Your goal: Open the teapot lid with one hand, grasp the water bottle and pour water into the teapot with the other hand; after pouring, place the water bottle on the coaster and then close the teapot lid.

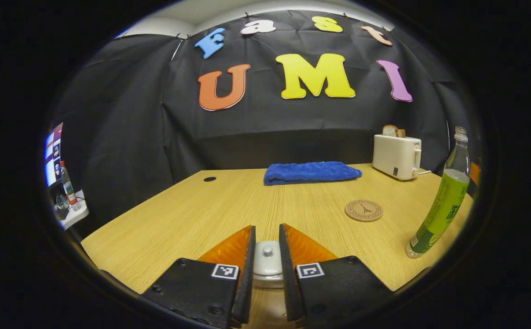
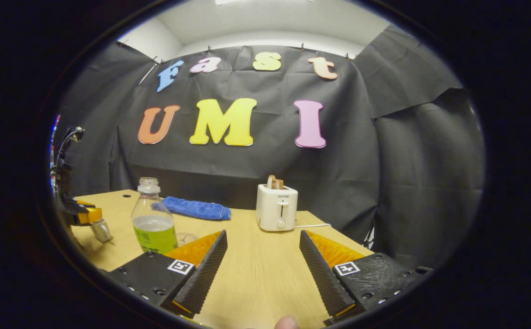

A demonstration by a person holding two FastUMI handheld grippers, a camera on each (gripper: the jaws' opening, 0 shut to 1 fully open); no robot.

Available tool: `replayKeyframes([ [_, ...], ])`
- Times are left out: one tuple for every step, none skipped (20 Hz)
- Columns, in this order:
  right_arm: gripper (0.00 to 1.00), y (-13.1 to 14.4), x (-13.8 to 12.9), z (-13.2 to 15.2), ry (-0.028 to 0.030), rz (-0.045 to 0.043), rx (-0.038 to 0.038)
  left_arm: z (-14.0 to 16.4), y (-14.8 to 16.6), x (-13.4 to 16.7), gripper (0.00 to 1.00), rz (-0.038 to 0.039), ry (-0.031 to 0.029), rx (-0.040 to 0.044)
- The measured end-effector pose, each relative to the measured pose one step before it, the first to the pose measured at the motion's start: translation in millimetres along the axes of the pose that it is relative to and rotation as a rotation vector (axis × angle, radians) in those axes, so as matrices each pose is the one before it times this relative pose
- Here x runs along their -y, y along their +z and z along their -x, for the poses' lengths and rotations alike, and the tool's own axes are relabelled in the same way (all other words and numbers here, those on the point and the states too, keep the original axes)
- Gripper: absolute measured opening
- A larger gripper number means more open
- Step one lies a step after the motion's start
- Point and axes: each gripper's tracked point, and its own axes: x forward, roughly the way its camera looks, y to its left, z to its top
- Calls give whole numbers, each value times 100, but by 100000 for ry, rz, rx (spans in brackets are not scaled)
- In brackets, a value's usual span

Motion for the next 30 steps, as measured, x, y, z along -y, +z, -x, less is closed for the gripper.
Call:
replayKeyframes([
  [95,88,-162,34,587,264,38,-33,-23,-102,24,276,360,-243],
  [95,-34,-217,51,656,488,149,97,-69,-23,20,-438,437,-576],
  [95,-98,-331,49,949,1359,-137,-10,139,195,17,-542,-296,-818],
  [99,-17,-240,56,842,1044,-33,34,113,193,11,28,-822,243],
  [95,-124,-217,72,787,630,-279,-67,55,100,8,717,-1225,-345],
  [95,-143,-567,152,2301,-159,-125,177,394,60,5,1170,-1192,1038],
  [95,135,-1005,255,4298,-1946,199,312,920,-68,4,80,-833,2480],
  [99,17,-1568,352,7195,-2126,-42,715,1319,157,3,-580,-1141,3394],
  [95,-267,-2059,760,9100,-690,-831,707,1120,94,3,322,-1212,2984],
  [95,-466,-1086,484,4142,1343,-1216,546,723,-107,3,728,-285,1942],
  [95,-337,-931,290,2178,1832,-683,382,333,-79,3,362,-139,1021],
  [95,-255,-718,-19,1262,1479,-924,384,113,-3,3,289,-276,1135],
  [95,-375,-691,-259,691,913,-1143,459,174,58,3,185,-299,717],
  [95,-400,-969,-545,1157,-270,-1833,474,-39,-64,3,481,-630,752],
  [95,-180,-867,-769,1103,-1194,-1701,364,-48,-98,3,326,-930,302],
  [92,-47,-429,-688,171,-1010,-1236,290,74,-84,3,403,-554,668],
  [96,275,-337,-881,-407,-1680,-427,350,65,-653,3,247,242,835],
  [99,218,-278,-1230,-1267,-1725,-272,214,-122,-935,3,808,517,376],
  [95,-2,12,-814,-1368,-1370,-610,171,-30,-366,2,437,78,432],
  [99,20,-195,-902,-1306,-2647,-902,63,218,-661,3,-284,88,1193],
  [92,81,-190,-85,-176,-500,-399,14,-70,-542,2,-62,460,505],
  [93,58,-236,-352,-527,1254,-525,-115,-94,-845,3,982,704,567],
  [84,90,-106,-163,-744,-169,225,47,-198,-527,2,774,255,-260],
  [77,-23,-280,-60,-248,1008,-334,34,-224,-474,2,-31,9,-549],
  [76,53,-133,139,-171,595,-82,-60,-245,-90,2,-242,-436,-504],
  [75,173,-799,96,1754,1726,-465,74,-123,-250,3,-431,-558,-154],
  [72,201,-700,-173,1481,3515,-899,0,-37,-293,3,-49,-130,25],
  [72,1133,-1607,-411,4220,13995,-599,355,-15,-728,3,-76,-700,686],
  [72,319,-582,-385,2224,6271,-802,-17,-19,-282,3,-309,-143,432],
  [72,651,-706,-388,2673,7428,78,52,-44,-395,3,104,22,-189],
])
